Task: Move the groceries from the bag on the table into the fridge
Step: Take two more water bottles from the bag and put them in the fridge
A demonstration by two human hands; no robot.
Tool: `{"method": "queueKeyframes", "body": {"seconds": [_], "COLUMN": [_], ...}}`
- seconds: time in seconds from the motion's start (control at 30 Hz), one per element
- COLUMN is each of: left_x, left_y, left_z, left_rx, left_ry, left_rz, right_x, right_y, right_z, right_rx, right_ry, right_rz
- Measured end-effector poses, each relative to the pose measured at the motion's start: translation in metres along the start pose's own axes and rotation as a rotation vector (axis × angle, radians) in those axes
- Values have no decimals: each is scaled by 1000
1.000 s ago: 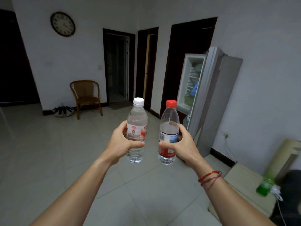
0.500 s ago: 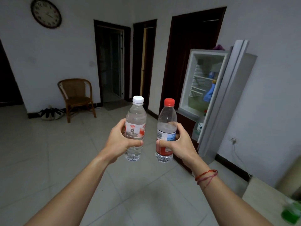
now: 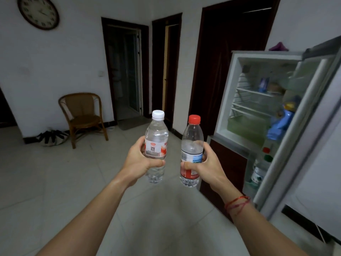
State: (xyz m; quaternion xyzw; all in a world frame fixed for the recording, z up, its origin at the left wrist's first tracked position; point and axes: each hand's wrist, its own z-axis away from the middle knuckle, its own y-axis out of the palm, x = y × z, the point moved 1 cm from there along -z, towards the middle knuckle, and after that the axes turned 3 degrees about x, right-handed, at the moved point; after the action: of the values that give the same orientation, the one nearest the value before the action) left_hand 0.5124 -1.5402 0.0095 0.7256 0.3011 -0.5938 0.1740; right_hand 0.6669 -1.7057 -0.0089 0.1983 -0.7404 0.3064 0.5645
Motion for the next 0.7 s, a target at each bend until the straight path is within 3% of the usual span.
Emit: {"method": "queueKeyframes", "body": {"seconds": [0.7], "left_x": [112], "left_y": [-23], "left_z": [-393], "left_rx": [217], "left_ry": [-17], "left_rz": [0], "right_x": [-71], "right_y": [22], "right_z": [-353], "right_rx": [-151], "right_ry": [58], "right_rz": [52]}}
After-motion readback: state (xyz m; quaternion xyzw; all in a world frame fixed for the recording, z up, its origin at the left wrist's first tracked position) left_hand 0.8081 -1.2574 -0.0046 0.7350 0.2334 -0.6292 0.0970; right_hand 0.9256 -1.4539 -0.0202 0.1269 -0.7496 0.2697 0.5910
